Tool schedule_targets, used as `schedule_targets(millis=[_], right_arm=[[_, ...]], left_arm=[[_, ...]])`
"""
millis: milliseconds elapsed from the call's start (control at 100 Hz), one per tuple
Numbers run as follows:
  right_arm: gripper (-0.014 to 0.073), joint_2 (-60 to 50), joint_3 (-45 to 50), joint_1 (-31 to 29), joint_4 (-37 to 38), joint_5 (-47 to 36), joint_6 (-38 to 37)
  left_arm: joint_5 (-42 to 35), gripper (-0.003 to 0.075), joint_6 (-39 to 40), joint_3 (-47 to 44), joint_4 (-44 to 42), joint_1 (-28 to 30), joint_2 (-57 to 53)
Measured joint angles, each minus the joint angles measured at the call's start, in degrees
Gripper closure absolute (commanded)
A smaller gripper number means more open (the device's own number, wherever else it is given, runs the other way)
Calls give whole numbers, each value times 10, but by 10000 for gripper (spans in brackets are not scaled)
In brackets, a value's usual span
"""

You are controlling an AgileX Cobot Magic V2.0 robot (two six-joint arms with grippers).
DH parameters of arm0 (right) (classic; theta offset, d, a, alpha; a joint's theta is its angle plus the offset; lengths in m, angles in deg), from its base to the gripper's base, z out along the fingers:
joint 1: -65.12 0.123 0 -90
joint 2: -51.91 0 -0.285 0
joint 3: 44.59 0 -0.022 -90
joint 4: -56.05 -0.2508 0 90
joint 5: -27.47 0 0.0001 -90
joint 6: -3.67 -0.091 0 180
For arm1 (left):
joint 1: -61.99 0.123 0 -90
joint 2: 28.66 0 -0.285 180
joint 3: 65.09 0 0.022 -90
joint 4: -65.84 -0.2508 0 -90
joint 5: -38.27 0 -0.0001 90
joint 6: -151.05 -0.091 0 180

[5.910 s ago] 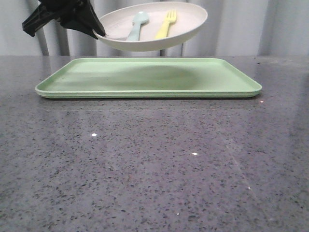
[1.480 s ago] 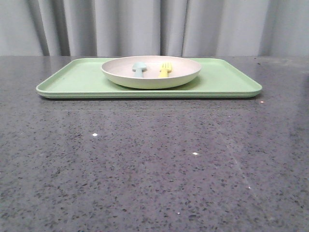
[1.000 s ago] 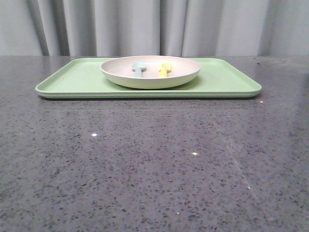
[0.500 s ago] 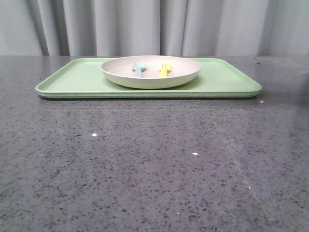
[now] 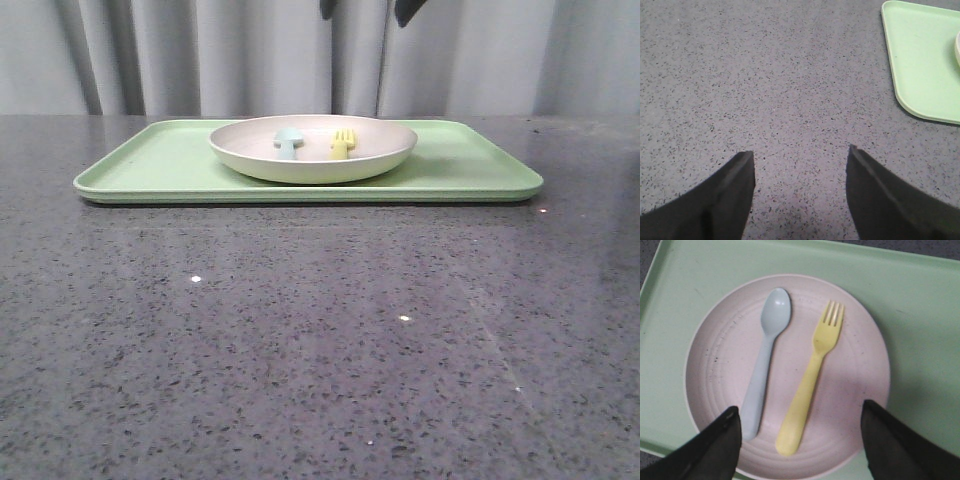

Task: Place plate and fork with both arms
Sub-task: 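Lower the open right gripper onto the yellow fork on the plate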

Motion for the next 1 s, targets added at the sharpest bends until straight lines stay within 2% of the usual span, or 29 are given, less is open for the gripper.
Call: schedule_targets(millis=[220,1000], right_arm=[[84,71,-53,15,16,22,-40],[85,142,-56,15,41,27,-68]], left_arm=[[0,321,0,0,0,0,0],[0,321,0,0,0,0,0]])
